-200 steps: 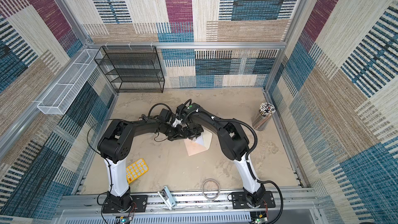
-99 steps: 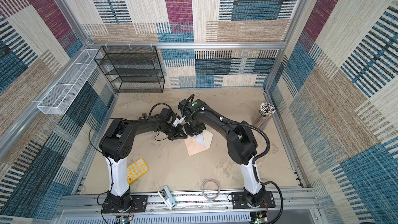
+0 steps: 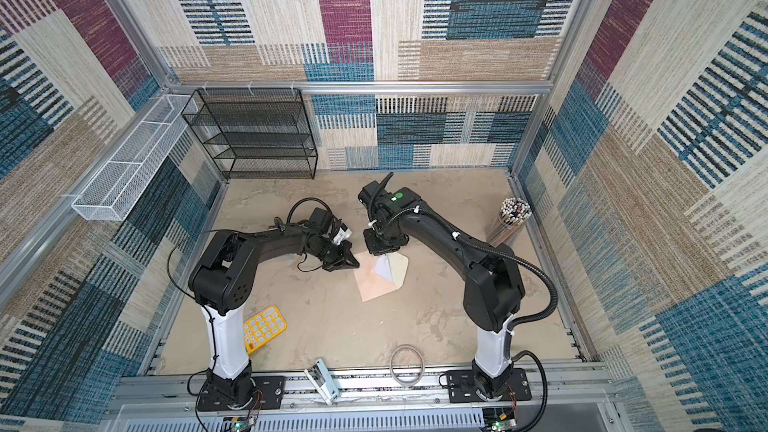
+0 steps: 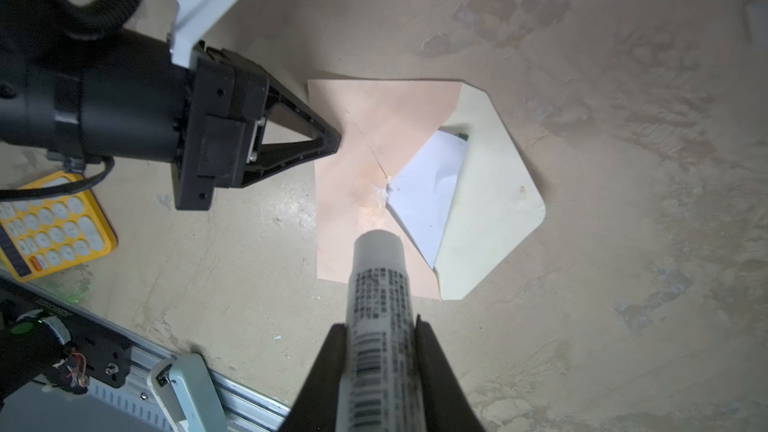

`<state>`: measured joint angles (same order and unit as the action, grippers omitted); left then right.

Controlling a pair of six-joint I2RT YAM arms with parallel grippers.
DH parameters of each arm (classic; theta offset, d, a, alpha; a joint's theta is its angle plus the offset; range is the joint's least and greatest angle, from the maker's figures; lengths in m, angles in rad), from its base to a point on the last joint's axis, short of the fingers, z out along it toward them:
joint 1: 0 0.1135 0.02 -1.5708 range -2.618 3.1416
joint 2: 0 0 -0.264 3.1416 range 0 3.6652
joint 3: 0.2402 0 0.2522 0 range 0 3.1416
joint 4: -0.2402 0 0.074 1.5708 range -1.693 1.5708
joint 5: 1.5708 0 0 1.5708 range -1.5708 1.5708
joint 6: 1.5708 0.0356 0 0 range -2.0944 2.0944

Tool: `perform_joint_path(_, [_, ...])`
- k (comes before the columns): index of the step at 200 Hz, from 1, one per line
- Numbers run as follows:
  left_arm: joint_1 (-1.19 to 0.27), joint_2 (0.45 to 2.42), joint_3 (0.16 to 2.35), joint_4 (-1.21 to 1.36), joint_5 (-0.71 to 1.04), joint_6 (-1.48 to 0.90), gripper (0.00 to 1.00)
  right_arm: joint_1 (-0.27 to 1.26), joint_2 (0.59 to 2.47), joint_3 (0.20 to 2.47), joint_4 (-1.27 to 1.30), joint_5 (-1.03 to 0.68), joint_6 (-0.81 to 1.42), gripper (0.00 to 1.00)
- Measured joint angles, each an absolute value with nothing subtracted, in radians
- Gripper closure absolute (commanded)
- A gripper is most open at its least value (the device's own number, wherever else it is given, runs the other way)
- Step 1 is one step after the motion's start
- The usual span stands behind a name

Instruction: Place the letter into the envelope and seal it

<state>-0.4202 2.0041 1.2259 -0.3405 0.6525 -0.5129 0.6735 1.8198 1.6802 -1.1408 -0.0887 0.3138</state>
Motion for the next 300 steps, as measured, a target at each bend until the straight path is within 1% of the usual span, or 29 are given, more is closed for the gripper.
perform_joint_path(46, [-0.437, 1.9, 1.253, -0.354, 0.667, -0.521, 0.74, 0.653, 1.666, 1.531, -0.984, -0.097, 0.322, 1.0])
perform_joint_path(81, [-0.44, 1.813, 1.251, -0.35, 0.685, -0.552, 0.65, 0.643, 1.542, 1.402, -0.847, -0.094, 0.332, 1.0])
perform_joint_path(117, [-0.44, 1.655, 1.206, -0.291, 0.688, -0.616, 0.54, 0.642, 1.394, 1.263, -0.674, -0.074, 0.339, 1.0])
perform_joint_path(170, [-0.448, 1.399, 1.143, -0.152, 0.664, -0.74, 0.4, 0.641, 1.162, 0.992, -0.273, -0.032, 0.368, 1.0])
perform_joint_path(188, [-0.474, 1.323, 1.122, -0.105, 0.627, -0.769, 0.34, 0.641, 1.101, 0.888, -0.095, -0.011, 0.387, 1.0])
perform_joint_path(198, [-0.497, 1.283, 1.108, -0.074, 0.6, -0.788, 0.28, 0.641, 1.074, 0.833, 0.002, 0.009, 0.398, 1.0])
perform_joint_path(215, [-0.54, 1.234, 1.081, -0.013, 0.543, -0.823, 0.21, 0.641, 1.045, 0.751, 0.166, 0.038, 0.421, 1.0])
perform_joint_path(234, [-0.587, 1.207, 1.053, 0.051, 0.477, -0.87, 0.17, 0.641, 1.04, 0.691, 0.328, 0.061, 0.448, 1.0])
perform_joint_path(257, [-0.631, 1.208, 1.029, 0.118, 0.413, -0.896, 0.11, 0.641, 1.058, 0.67, 0.477, 0.064, 0.472, 1.0])
perform_joint_path(300, [-0.667, 1.247, 1.011, 0.261, 0.334, -0.957, 0.11, 0.642, 1.099, 0.665, 0.627, 0.059, 0.504, 1.0])
